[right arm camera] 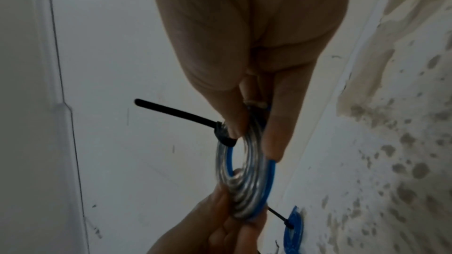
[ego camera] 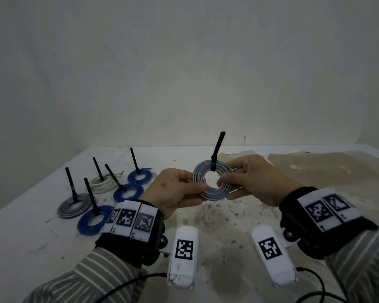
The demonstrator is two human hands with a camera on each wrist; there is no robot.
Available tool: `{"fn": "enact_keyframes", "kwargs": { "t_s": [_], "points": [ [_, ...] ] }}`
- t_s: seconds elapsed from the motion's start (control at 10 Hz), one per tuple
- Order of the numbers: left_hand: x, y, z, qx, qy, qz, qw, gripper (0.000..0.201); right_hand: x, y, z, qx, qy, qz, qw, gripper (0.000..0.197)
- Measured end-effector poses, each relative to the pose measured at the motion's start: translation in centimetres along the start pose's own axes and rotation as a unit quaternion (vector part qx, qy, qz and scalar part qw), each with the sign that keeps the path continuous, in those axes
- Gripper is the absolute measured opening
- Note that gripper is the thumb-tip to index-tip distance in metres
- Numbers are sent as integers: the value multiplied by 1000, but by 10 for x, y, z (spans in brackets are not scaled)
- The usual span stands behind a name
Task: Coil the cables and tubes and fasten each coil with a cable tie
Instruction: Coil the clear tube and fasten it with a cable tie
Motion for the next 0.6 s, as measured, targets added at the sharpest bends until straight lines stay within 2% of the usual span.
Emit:
{"fn": "enact_keyframes", "kwargs": {
  "t_s": [0.1,0.2,0.3,0.4,0.5,0.6],
  "points": [
    [-10,9,6,-11,-37,9,999,3,10,-4,2,18,15,-15,1000,22],
    [-31,21,21,-35,-108,9,994,7,11,-13,2,42,33,-122,991,38],
    [-64,35,38,-72,-185,-16,980,6,5,-25,-2,62,95,-269,956,49],
    [-93,46,55,-87,-224,8,971,13,-5,-37,-11,68,131,-370,917,44],
    [-108,50,69,-80,-247,49,964,19,-14,-47,-20,84,157,-420,890,38],
    [-120,55,88,-86,-260,142,951,37,-25,-51,-24,96,158,-425,886,34]
  ]
}}
Point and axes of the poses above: each hand's wrist, its own z-axis towards the middle knuckle, its own x-axis out of the palm, y = z × x, the point moved 4 cm from there along z, towards the middle knuckle, and after that the axes turned 3 degrees about -z, right-handed, at the moved point
